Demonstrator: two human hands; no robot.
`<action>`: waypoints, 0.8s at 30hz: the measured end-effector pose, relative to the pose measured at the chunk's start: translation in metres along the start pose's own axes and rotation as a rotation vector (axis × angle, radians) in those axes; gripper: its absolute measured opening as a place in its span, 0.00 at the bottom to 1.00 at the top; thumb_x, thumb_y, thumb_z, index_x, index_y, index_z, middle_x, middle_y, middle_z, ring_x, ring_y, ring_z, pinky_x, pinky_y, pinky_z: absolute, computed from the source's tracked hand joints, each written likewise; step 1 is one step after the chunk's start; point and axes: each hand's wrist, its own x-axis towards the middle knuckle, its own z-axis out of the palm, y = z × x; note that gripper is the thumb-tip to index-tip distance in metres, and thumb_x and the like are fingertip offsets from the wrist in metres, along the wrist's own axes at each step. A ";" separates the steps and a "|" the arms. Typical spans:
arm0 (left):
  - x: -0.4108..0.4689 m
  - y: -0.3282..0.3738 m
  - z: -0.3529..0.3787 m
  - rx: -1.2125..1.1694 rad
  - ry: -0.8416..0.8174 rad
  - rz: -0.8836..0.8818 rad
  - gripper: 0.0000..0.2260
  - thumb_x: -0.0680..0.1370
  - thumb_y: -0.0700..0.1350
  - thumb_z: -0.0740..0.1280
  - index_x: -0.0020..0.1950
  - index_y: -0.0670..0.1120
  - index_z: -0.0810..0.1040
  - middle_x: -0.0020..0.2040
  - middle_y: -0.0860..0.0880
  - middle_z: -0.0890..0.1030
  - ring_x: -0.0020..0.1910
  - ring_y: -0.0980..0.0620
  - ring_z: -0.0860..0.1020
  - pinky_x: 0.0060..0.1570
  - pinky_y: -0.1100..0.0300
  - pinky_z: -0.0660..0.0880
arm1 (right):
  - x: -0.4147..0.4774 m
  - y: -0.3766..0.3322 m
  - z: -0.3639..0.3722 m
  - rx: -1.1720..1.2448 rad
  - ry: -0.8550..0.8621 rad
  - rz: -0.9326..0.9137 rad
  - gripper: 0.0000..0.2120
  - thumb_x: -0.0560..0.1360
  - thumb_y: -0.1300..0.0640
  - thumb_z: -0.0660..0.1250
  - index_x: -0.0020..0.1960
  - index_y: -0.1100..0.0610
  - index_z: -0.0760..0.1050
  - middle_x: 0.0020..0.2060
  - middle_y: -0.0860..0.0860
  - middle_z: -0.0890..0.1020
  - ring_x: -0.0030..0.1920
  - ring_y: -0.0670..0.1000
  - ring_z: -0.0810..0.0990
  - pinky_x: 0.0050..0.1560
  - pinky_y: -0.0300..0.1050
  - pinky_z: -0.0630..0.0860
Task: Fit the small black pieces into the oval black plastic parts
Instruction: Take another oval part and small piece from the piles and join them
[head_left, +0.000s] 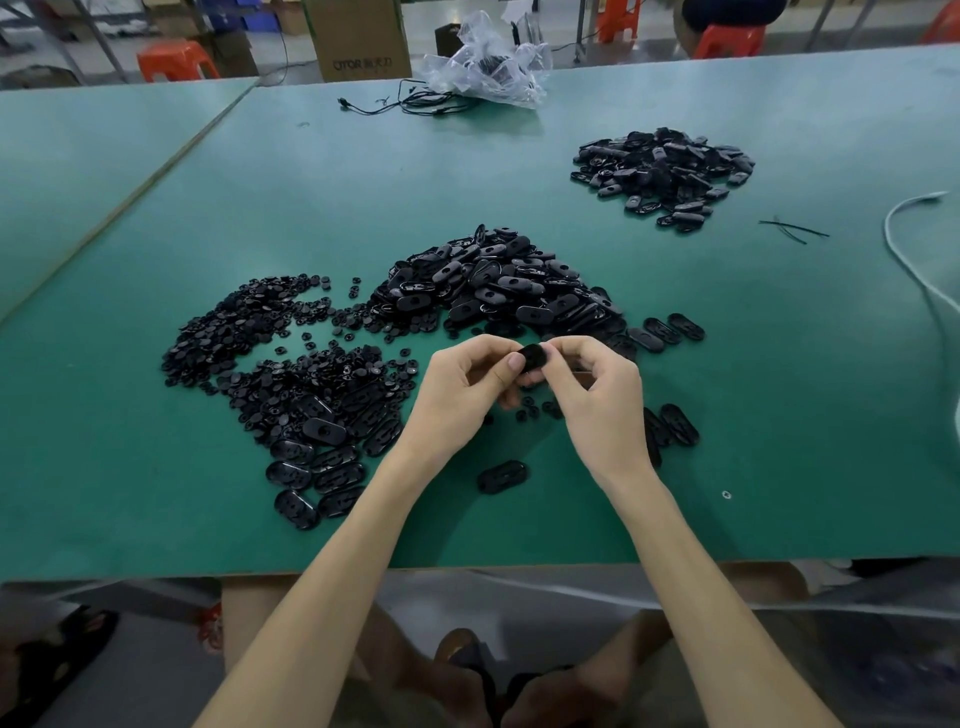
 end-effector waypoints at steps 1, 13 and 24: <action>0.000 0.000 0.000 -0.001 0.002 -0.003 0.07 0.83 0.39 0.69 0.56 0.37 0.83 0.39 0.50 0.85 0.33 0.54 0.80 0.39 0.62 0.78 | 0.000 0.000 0.000 -0.001 -0.002 -0.003 0.05 0.83 0.58 0.69 0.50 0.55 0.83 0.39 0.46 0.87 0.42 0.45 0.86 0.47 0.37 0.79; -0.002 0.001 0.002 -0.011 0.057 -0.025 0.05 0.83 0.40 0.68 0.53 0.40 0.82 0.34 0.53 0.82 0.32 0.55 0.79 0.38 0.64 0.76 | 0.000 -0.001 -0.001 0.026 -0.014 0.007 0.12 0.87 0.56 0.62 0.51 0.56 0.83 0.39 0.46 0.86 0.41 0.55 0.82 0.45 0.50 0.79; -0.003 0.005 0.002 -0.035 0.032 0.016 0.05 0.80 0.41 0.73 0.55 0.44 0.82 0.40 0.49 0.85 0.34 0.52 0.81 0.38 0.58 0.79 | -0.002 -0.002 0.000 0.049 -0.039 -0.011 0.09 0.85 0.56 0.66 0.50 0.56 0.84 0.38 0.43 0.85 0.38 0.40 0.81 0.41 0.30 0.72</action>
